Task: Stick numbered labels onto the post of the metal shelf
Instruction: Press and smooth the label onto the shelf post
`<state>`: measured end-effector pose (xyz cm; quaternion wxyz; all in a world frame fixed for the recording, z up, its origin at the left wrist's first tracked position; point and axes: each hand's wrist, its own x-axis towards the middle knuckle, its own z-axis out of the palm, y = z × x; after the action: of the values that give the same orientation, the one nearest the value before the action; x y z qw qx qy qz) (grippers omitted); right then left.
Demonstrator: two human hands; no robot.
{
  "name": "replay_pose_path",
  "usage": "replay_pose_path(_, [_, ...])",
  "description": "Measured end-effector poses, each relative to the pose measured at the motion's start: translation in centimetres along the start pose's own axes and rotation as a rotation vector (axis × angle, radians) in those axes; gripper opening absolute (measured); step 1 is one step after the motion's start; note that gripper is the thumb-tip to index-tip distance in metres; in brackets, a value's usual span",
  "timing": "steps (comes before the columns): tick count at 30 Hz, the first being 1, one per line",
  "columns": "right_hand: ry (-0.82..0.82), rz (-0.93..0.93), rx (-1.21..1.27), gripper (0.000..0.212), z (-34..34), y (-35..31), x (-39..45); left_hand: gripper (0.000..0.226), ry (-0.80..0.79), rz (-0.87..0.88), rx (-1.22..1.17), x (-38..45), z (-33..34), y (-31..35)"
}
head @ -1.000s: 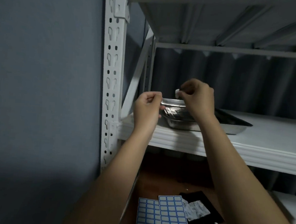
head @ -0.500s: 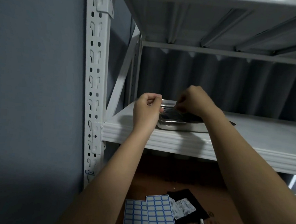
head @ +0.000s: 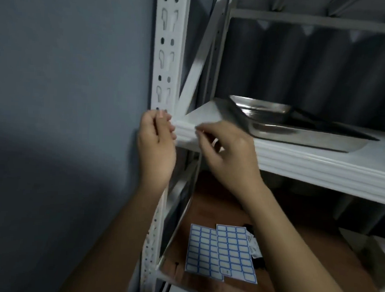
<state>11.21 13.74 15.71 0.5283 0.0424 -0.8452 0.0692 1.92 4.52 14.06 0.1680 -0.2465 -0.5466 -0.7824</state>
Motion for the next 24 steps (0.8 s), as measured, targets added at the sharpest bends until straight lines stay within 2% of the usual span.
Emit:
replay_pose_path(3, [-0.186,0.025,0.070,0.014,3.4,-0.5,-2.8,0.011,0.030,0.005,0.141,-0.8,-3.6,-3.5])
replay_pose_path(6, [-0.325,0.231,0.107,0.011,6.5,-0.8,-5.4,0.019,-0.064,-0.054,0.284,-1.9,-5.9,-5.9])
replay_pose_path(8, [-0.361,0.388,0.165,0.006,8.6,-0.5,-7.2,0.023,-0.162,-0.113,0.391,-3.1,-6.7,-7.6])
replay_pose_path(9, [-0.350,0.469,0.194,0.004,9.6,-0.2,-8.1,0.028,-0.210,-0.139,0.463,-3.9,-6.9,-8.5])
replay_pose_path(11, [-0.315,0.625,0.252,0.019,11.4,0.3,-9.5,0.037,-0.295,-0.212,0.560,-5.3,-7.3,-10.5])
replay_pose_path(13, [-0.319,0.738,0.347,0.041,12.9,0.8,-10.6,0.043,-0.323,-0.269,0.565,-6.3,-7.5,-12.1])
replay_pose_path(15, [-0.307,0.777,0.463,0.049,14.1,0.9,-11.2,0.047,-0.323,-0.316,0.520,-7.0,-7.4,-13.2])
replay_pose_path(17, [-0.258,0.748,0.541,0.046,15.2,1.0,-11.7,0.047,-0.297,-0.338,0.471,-7.2,-7.1,-13.9])
replay_pose_path(21, [-0.133,0.749,0.634,0.024,16.2,0.6,-11.7,0.041,-0.235,-0.363,0.406,-7.0,-6.6,-14.2])
replay_pose_path(24, [-0.099,0.757,0.672,0.023,16.5,0.4,-11.5,0.038,-0.180,-0.429,0.291,-6.3,-6.2,-13.8])
